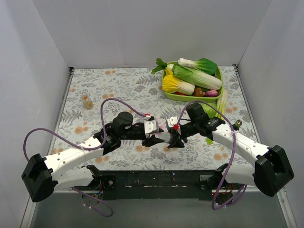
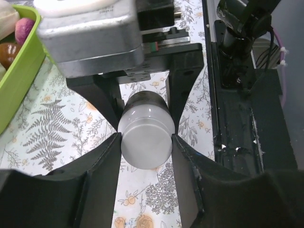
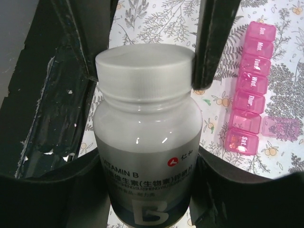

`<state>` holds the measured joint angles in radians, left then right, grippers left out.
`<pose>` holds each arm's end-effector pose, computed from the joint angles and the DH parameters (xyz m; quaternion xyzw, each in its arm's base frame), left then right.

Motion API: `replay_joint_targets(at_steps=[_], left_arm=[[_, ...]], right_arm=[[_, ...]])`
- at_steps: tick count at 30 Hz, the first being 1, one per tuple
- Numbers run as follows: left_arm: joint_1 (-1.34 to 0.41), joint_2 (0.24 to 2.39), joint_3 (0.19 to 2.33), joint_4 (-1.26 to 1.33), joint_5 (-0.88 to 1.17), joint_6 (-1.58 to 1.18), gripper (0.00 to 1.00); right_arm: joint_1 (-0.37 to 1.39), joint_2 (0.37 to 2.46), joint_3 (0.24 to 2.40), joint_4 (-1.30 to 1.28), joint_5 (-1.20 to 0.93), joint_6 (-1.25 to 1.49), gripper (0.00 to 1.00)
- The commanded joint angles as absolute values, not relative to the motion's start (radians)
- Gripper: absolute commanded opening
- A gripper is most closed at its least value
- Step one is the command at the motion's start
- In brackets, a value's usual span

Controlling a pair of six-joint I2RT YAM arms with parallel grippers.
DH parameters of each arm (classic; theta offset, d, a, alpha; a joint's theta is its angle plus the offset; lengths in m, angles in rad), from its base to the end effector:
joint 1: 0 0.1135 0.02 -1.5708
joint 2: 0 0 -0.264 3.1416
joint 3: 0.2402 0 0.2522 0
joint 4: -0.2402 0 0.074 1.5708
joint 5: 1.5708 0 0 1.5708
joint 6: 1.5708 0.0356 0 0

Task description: Sort the pills into containers

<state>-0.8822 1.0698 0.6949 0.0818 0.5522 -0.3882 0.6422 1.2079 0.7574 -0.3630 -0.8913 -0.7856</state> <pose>0.1400 -0.1995 0.2810 0.3465 0.7092 -0.5166 0.3319 0.1749 0.1654 0.2376 -0.6694 0.5294 0.3756 0.3614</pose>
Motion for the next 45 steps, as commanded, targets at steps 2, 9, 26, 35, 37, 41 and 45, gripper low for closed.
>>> replay_joint_targets(at_steps=[2,9,26,35,37,41,45], left_arm=[[-0.884,1.063,0.724,0.094,0.569,-0.403,0.25],[-0.884,1.072,0.736,0.090,0.532,-0.553,0.00],[-0.854,1.075,0.902,-0.276,0.218,-1.827,0.00],[-0.812,1.086,0.888,-0.279,0.359,-2.158,0.00],[-0.808,1.081,0.879,-0.240,0.394,-2.186,0.00],[-0.805,1.065,0.903,-0.270,0.377,-2.125,0.00],[-0.796,1.045,0.916,-0.336,0.350,-2.010,0.00]], right_arm=[[0.646,1.203,0.769,-0.359,-0.922,-0.793,0.03],[0.646,1.201,0.769,-0.357,-0.913,-0.792,0.03],[0.641,1.201,0.762,-0.310,-0.830,-0.741,0.03],[0.640,1.195,0.758,-0.305,-0.824,-0.736,0.03],[0.638,1.197,0.756,-0.302,-0.822,-0.735,0.03],[0.637,1.195,0.753,-0.299,-0.821,-0.733,0.03],[0.637,1.195,0.752,-0.296,-0.821,-0.732,0.03]])
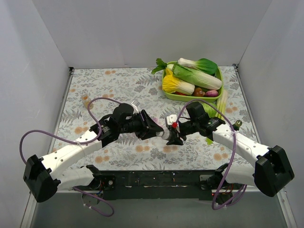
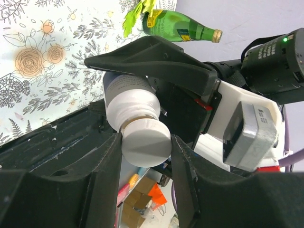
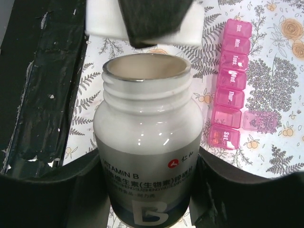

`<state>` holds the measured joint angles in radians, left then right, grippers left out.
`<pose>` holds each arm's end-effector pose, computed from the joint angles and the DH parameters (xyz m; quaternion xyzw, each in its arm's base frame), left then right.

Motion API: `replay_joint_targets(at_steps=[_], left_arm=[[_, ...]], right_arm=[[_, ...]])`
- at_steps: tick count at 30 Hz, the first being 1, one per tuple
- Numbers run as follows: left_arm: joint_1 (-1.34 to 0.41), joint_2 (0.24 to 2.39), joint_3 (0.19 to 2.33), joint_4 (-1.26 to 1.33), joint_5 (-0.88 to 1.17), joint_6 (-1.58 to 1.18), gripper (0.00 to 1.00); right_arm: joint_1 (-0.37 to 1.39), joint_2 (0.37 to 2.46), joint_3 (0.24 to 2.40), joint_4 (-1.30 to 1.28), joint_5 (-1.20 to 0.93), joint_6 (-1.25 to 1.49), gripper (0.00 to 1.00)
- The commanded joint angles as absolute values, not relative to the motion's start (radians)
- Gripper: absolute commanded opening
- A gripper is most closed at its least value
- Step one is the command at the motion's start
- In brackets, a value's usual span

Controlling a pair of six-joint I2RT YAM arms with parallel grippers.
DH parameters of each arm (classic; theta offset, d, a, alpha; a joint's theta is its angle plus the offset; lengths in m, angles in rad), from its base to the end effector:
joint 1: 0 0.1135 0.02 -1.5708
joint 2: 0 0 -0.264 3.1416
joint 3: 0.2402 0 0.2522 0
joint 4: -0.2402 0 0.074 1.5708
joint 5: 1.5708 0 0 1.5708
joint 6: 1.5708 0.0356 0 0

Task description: Sort the pills into containers

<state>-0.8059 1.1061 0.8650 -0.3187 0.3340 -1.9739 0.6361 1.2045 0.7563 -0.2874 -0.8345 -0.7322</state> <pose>0.1613 -0.1849 0.2921 0.4085 -0.7642 0.4959 0.0572 0.1813 0.1666 0.2422 -0.6555 0.5437 0.3522 0.3881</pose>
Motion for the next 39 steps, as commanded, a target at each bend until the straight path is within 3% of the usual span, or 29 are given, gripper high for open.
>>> replay_joint_targets(at_steps=[1,7,15,21,26,28,29,32,33,36,39], left_arm=[[-0.793,1.039,0.914,-0.371,0.336,-1.976,0.00],[-0.724,0.948,0.804,-0.514,0.157,-1.623,0.00],[-0.531,0.949,0.595,-0.561,0.086,-1.644,0.00],[-0.451,1.072,0.595,-0.682,-0.167,-1.749,0.03],[-0.428,1.138,0.617,-0.744,-0.363,-1.833,0.18],[-0.408,1.138,0.603,-0.727,-0.373,-1.845,0.37],[-0.394,1.140,0.601,-0.726,-0.374,-1.847,0.56],[-0.387,1.141,0.624,-0.747,-0.383,-1.853,0.71],[-0.387,1.132,0.633,-0.761,-0.383,-1.850,0.80],[-0.388,1.082,0.669,-0.775,-0.351,-1.819,0.94],[-0.387,1.031,0.701,-0.750,-0.289,-1.737,0.98]], right_arm=[[0.635,1.196,0.755,-0.296,-0.821,-0.732,0.03],[0.624,1.186,0.747,-0.295,-0.822,-0.732,0.03],[0.615,1.175,0.735,-0.284,-0.828,-0.729,0.03],[0.609,1.172,0.732,-0.284,-0.834,-0.726,0.03],[0.604,1.169,0.727,-0.273,-0.841,-0.723,0.03],[0.603,1.166,0.727,-0.273,-0.841,-0.723,0.03],[0.603,1.164,0.727,-0.275,-0.841,-0.719,0.03],[0.601,1.158,0.724,-0.273,-0.842,-0.721,0.03],[0.600,1.157,0.721,-0.273,-0.842,-0.721,0.03],[0.597,1.157,0.721,-0.272,-0.848,-0.719,0.04],[0.595,1.157,0.722,-0.272,-0.859,-0.719,0.04]])
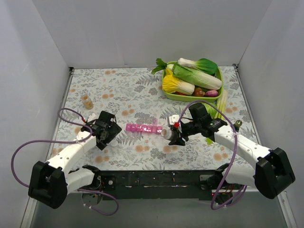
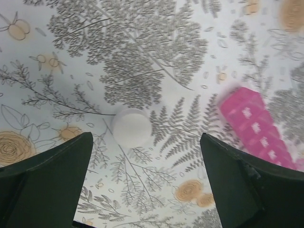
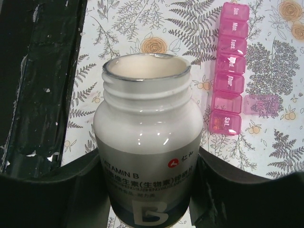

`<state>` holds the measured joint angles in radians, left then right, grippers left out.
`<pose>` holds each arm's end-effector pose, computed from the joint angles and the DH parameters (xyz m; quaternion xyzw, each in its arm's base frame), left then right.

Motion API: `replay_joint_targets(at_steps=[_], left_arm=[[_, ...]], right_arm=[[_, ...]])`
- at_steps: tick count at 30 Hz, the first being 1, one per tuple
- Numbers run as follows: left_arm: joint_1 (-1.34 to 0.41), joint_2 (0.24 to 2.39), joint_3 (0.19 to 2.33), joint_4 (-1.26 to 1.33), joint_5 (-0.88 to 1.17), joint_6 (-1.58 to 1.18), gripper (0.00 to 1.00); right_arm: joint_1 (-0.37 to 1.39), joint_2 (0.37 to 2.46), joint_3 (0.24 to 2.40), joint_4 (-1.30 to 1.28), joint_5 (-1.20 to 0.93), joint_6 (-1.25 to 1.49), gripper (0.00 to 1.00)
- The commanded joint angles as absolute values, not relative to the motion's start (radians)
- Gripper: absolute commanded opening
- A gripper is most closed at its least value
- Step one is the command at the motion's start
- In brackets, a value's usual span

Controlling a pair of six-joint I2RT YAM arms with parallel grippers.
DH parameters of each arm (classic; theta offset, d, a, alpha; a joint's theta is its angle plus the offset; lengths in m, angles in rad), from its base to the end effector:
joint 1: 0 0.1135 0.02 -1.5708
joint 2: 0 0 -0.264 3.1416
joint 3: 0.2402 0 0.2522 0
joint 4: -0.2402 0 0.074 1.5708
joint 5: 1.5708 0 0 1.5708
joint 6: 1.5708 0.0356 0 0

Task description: Sort the pills into containers

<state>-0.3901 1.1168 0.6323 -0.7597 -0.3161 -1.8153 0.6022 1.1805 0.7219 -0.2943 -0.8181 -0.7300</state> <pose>0.1739 -0.0596 0.1876 -0.6564 0.7206 -0.0732 0.2110 0.1810 0.1560 0.2358 -0.6445 0.5642 0.3409 0.3874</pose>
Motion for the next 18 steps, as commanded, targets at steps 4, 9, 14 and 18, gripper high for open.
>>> replay_joint_targets(at_steps=[4,9,14,18], left_arm=[[-0.388,0.887,0.693,-0.599,0.052,-1.531,0.98],[-0.391,0.723,0.548,-0.144,0.619,-1.325,0.98],[-0.448,0.651,0.506,0.047,0.778,-1.220,0.98],[-0.543,0.615,0.508,0.080,0.744,-1.051,0.98]], right_arm=[[0.591,1.157,0.723,-0.276,-0.897,-0.722,0.05],[0.586,1.161,0.719,-0.267,-0.933,-0.700,0.05],[0.583,1.169,0.716,-0.255,-0.945,-0.684,0.06],[0.581,1.184,0.722,-0.255,-0.959,-0.675,0.06]])
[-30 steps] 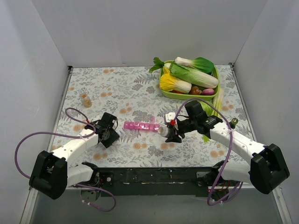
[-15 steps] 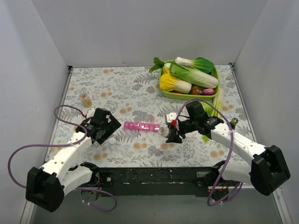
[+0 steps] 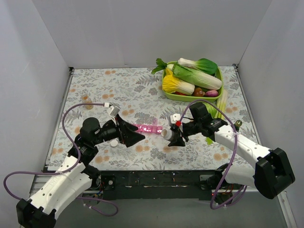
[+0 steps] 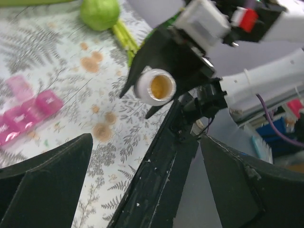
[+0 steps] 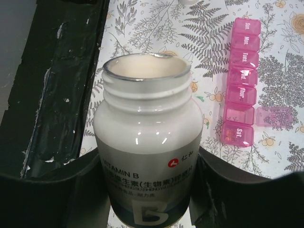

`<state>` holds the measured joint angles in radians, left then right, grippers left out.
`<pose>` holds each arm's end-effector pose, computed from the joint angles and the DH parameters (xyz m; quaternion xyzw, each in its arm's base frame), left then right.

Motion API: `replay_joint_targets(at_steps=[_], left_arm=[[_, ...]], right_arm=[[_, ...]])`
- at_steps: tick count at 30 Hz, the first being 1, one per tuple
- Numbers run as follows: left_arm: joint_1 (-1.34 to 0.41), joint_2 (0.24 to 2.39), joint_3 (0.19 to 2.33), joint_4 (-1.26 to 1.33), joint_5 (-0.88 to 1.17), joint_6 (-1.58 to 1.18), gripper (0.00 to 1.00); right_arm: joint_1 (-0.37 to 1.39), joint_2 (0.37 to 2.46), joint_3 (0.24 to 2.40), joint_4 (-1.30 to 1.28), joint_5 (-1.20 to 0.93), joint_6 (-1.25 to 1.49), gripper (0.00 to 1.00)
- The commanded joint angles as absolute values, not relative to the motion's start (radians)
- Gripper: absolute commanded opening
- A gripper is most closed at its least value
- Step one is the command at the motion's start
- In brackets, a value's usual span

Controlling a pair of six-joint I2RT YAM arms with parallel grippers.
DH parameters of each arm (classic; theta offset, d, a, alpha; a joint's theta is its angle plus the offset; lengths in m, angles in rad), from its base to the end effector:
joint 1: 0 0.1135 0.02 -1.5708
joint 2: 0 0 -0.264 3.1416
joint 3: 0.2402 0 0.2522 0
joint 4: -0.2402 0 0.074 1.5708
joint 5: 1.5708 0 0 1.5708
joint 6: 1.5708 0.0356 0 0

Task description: Sort the pills into containers

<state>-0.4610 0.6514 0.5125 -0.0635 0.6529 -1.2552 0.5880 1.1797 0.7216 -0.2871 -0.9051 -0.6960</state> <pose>0.1347 -0.0911 0.2785 -0.0969 0.7553 -0.6154 0.2034 0.1810 0.1543 0.2380 -0.6338 0.5547 0.3805 0.3819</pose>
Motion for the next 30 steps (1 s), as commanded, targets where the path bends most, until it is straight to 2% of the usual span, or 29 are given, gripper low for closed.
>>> replay_joint_targets(at_steps=[1,5,16,28,30], left_arm=[[-0.567,0.614,0.506,0.089,0.730,-0.972,0.98],[-0.696,0.653,0.511,0.146,0.661,-0.804,0.98],[-0.825,0.960,0.606,0.285,0.575,-0.595,0.93],[-0.874,1.127,0.684,0.331,0.545,-0.598,0.72],[-0.879,1.137,0.689,0.324,0.540,-0.595,0.63]], right_arm=[[0.581,1.186,0.721,-0.255,-0.962,-0.675,0.07],[0.581,1.195,0.726,-0.256,-0.963,-0.673,0.07],[0.581,1.190,0.721,-0.259,-0.966,-0.676,0.07],[0.581,1.189,0.719,-0.256,-0.966,-0.676,0.07],[0.581,1.187,0.718,-0.256,-0.966,-0.676,0.07]])
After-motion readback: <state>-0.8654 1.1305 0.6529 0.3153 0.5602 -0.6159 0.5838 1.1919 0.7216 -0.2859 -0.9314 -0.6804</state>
